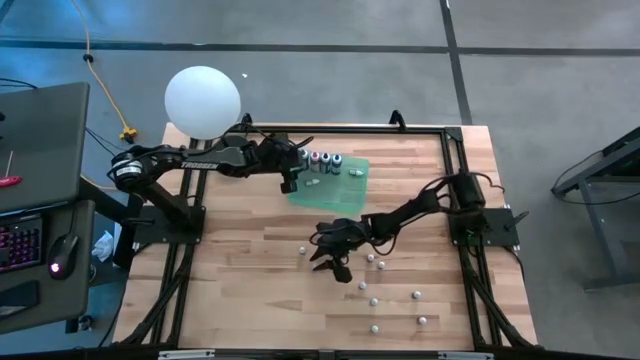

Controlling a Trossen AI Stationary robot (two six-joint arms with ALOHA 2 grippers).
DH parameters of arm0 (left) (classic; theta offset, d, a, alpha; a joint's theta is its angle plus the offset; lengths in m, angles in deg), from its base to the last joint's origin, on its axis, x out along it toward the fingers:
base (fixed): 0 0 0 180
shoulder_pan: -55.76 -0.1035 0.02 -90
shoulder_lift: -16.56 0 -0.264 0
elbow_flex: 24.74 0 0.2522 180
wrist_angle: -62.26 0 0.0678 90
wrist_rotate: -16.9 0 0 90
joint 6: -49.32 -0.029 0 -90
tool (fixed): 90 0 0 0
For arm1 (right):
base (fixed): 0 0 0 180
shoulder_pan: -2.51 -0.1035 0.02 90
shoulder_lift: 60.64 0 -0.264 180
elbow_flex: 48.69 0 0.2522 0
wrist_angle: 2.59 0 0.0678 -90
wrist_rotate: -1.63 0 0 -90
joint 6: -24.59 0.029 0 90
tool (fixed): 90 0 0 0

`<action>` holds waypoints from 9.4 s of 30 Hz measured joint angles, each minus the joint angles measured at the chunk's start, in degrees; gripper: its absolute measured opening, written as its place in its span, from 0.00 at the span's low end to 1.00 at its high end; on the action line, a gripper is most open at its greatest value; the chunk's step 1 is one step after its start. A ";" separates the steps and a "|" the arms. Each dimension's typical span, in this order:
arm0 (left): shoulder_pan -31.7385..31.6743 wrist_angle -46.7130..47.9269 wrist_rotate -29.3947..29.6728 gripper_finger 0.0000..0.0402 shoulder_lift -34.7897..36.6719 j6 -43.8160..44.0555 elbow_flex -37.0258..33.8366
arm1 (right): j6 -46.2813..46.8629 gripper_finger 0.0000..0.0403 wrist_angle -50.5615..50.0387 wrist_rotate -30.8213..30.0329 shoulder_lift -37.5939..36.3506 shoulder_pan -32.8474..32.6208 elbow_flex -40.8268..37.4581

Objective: Pick & Place food coloring
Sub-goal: Put the black food coloring bottle into the bin, then put the top black food coloring bottle into the bin, then put the red food coloring bottle into the bin, then put the brown food coloring bottle into the bin

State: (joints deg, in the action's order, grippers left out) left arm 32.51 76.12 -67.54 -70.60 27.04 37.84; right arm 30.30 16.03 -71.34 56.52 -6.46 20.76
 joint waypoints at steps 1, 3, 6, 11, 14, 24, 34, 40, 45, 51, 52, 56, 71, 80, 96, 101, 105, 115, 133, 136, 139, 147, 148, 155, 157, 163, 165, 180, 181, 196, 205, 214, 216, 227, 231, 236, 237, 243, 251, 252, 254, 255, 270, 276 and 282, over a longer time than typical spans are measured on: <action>0.00 0.01 0.00 0.47 0.00 0.00 0.00 | -0.10 0.35 -0.05 -0.45 0.33 -0.10 0.12; 0.00 0.05 0.00 0.47 0.00 0.00 0.00 | -0.13 0.35 0.03 -1.59 0.64 -0.17 0.14; 0.00 0.03 0.00 0.47 0.00 0.00 0.00 | 0.57 0.33 -0.05 -3.09 0.70 -0.01 0.01; 0.00 0.01 1.10 0.47 0.00 0.00 0.00 | 3.42 0.22 0.11 -1.14 0.70 1.12 0.03; 0.02 0.01 4.58 0.47 0.00 -0.02 0.00 | 6.32 0.15 0.65 0.04 0.57 2.03 0.05; 0.47 5.06 0.97 0.47 2.19 0.06 0.00 | 2.57 0.16 -14.30 -12.23 -14.97 6.40 0.10; 5.32 12.40 -28.39 0.47 8.37 2.20 0.02 | 1.55 0.15 -20.56 -33.05 -17.07 16.95 0.12; 12.21 14.58 -32.08 0.47 7.32 3.25 -0.10 | 3.13 0.17 -19.13 -28.78 -11.90 22.02 0.03; 18.48 13.62 -27.69 0.47 6.36 2.90 -0.13 | 3.87 0.17 -19.26 -27.23 -8.57 23.59 0.08; 23.75 11.19 -18.91 0.47 3.79 6.13 -0.07 | 4.58 0.20 -19.10 -26.77 -7.34 24.10 0.16; 24.22 10.76 -18.62 0.47 3.36 6.41 0.04 | 4.34 0.21 -19.01 -26.83 -7.34 24.08 0.16; 25.90 9.43 -19.63 0.47 1.75 7.77 0.14 | 3.55 0.25 -19.27 -26.31 -7.34 24.08 0.23; 27.06 6.98 -22.88 0.47 -3.56 9.81 -0.15 | 2.94 0.39 -19.00 -26.49 -11.22 23.56 -0.03; 27.06 3.98 -23.02 0.47 -7.85 10.77 0.02 | 1.56 0.35 -24.12 -29.49 -21.11 20.29 0.05; 27.02 4.48 -18.58 0.08 -9.11 10.59 0.02 | 1.77 0.33 -32.54 -33.63 -33.65 9.96 0.08; 26.66 8.57 -10.52 0.09 -5.10 8.24 2.95 | 3.30 0.33 -33.61 -33.61 -35.85 6.10 0.08; 23.91 13.54 -6.74 0.14 -2.18 5.43 8.55 | 3.40 0.33 -33.63 -33.62 -37.43 3.60 0.08; 7.04 13.21 -16.80 0.14 -4.52 2.43 12.90 | 6.31 0.33 -47.56 -29.44 -38.75 -1.68 0.08; 1.99 8.24 -15.61 0.37 -15.39 1.10 12.33 | 9.74 0.33 -33.77 -21.23 -38.40 -4.51 -17.87; 1.99 7.67 -15.17 0.44 -15.39 1.54 12.33 | 12.50 0.33 -33.72 -20.59 -38.40 -4.44 -20.44; 1.99 6.30 -15.02 0.47 -15.39 1.61 12.33 | 14.49 0.33 -31.35 -19.15 -38.38 -4.63 -23.21; 1.88 3.32 -14.84 0.48 -15.39 2.97 12.35 | 15.04 0.33 -16.65 -16.56 -38.38 -6.67 -30.89; 1.88 3.06 -14.82 0.48 -15.39 3.17 12.34 | 14.99 0.33 -15.96 -16.59 -38.38 -6.95 -31.60; 1.88 2.64 -14.80 0.48 -15.39 3.75 12.35 | 14.87 0.33 -13.74 -18.01 -38.31 -8.57 -34.77; 1.90 2.66 -13.64 0.48 -15.39 4.58 12.35 | 14.84 0.33 -13.62 -18.22 -37.94 -8.76 -34.90; 1.88 2.88 -9.73 0.48 -15.39 4.77 12.50 | 14.84 0.33 -10.16 -17.54 -34.30 -8.77 -34.90; 1.88 3.01 -9.46 0.48 -15.39 4.79 12.88 | 14.84 0.33 -8.81 -17.52 -32.48 -8.77 -34.87; 1.88 6.34 -9.33 0.48 -15.39 4.78 20.87 | 14.84 0.17 -0.70 -20.65 -30.76 -8.13 -34.74; 1.88 7.75 -9.30 0.48 -15.39 4.70 22.00 | 14.82 0.17 0.15 -21.45 -31.59 -7.55 -34.74; 1.88 17.38 -9.38 0.48 -15.15 0.04 29.37 | 3.12 0.18 0.06 -34.00 -34.23 17.18 -25.01; 0.58 30.30 -10.17 0.48 -9.94 5.60 29.38 | 3.30 0.21 -13.05 -27.37 -21.41 23.60 -13.83; -1.11 31.04 -18.00 0.48 2.17 7.52 22.57 | 2.63 0.23 -20.23 -24.60 -13.05 25.46 -5.63; -1.11 27.11 -15.72 0.48 5.10 9.07 18.61 | 2.49 0.26 -20.30 -24.49 -12.45 25.63 -5.11; -1.11 17.92 -15.13 0.48 12.44 13.62 7.96 | 0.14 0.36 -37.01 -22.95 -16.22 24.47 3.07; -1.11 18.07 -16.31 0.48 12.39 13.64 7.93 | -0.51 0.36 -57.36 -22.64 -19.97 20.33 11.20; -1.09 18.46 -15.99 0.48 12.37 13.80 7.93 | 8.31 0.36 -79.87 -19.02 -23.62 11.95 19.17; -1.09 18.47 -15.92 0.48 12.37 13.81 7.93 | 11.62 0.36 -82.81 -17.76 -23.98 10.01 19.93; -1.09 18.46 -15.93 0.48 12.35 14.99 7.93 | 29.42 0.37 -90.68 -14.99 -24.29 -2.25 18.99; -1.11 18.46 -15.21 0.48 12.33 15.30 7.93 | 45.54 0.37 -78.72 -13.21 -24.21 -11.77 8.70; -1.11 18.46 -15.21 0.48 12.33 15.32 7.93 | 47.02 0.37 -77.55 -13.23 -24.21 -12.20 7.32; -1.11 18.46 -15.21 0.48 12.33 15.70 7.93 | 49.67 0.37 -76.39 -13.10 -24.21 -12.61 4.66; -1.11 18.46 -15.19 0.48 12.33 16.14 7.93 | 50.68 0.37 -76.13 -12.68 -24.21 -12.61 3.34; -1.11 18.55 -14.93 0.48 12.31 16.74 7.93 | 51.44 0.37 -63.13 -12.29 -24.50 -11.63 -5.57; -1.11 18.55 -14.84 0.48 12.31 16.72 7.93 | 53.33 0.37 -64.55 -6.94 -24.61 -10.27 -5.50; -1.11 18.76 -14.84 0.48 12.31 16.51 7.96 | 49.65 0.37 -66.31 -12.68 -24.61 -7.28 -5.52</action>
State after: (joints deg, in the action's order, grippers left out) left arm 31.40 94.89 -82.38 -58.29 43.54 45.80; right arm 79.95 -50.28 -84.02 31.92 -13.74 15.24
